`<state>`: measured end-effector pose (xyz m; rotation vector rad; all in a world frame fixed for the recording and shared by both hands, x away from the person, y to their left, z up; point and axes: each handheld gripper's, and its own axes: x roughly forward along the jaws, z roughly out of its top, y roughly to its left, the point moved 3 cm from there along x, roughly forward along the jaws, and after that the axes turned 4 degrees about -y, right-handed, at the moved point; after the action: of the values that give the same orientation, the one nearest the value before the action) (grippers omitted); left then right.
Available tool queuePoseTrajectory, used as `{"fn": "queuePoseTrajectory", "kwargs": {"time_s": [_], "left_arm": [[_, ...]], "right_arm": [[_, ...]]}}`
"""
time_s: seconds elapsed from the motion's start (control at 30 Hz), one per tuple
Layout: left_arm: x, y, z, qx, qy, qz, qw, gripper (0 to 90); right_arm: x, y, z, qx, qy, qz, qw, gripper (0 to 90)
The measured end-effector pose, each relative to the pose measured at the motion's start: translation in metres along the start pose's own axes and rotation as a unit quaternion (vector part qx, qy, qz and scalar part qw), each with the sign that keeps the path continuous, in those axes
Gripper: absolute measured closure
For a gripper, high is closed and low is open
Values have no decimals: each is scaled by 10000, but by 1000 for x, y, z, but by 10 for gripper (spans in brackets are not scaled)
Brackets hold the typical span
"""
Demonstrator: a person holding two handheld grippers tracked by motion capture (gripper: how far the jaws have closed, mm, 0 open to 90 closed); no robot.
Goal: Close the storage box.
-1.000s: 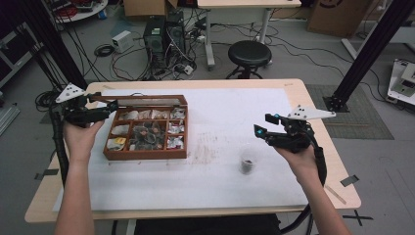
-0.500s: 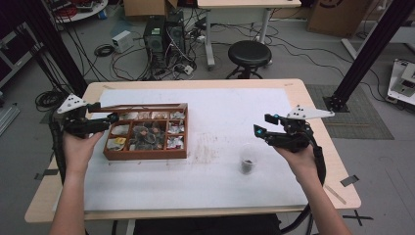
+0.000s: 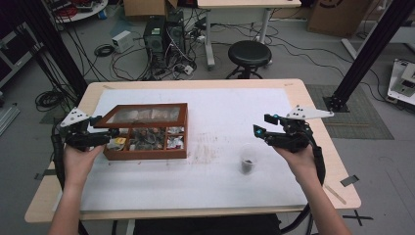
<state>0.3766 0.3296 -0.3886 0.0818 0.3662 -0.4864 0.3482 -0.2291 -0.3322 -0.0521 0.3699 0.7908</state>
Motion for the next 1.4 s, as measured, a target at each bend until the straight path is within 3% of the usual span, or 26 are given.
{"fn": "queuePoseTrajectory", "kwargs": {"time_s": [0.8,1.4], "left_arm": [[-6,-11,-45,-121,452,-67,9989,215],[-13,-16,-59,-105,688,-39,9976,215]], "right_arm": [[4,1,0,9,6,32,10000,384],[5,2,0,13,19,67,10000,385]]}}
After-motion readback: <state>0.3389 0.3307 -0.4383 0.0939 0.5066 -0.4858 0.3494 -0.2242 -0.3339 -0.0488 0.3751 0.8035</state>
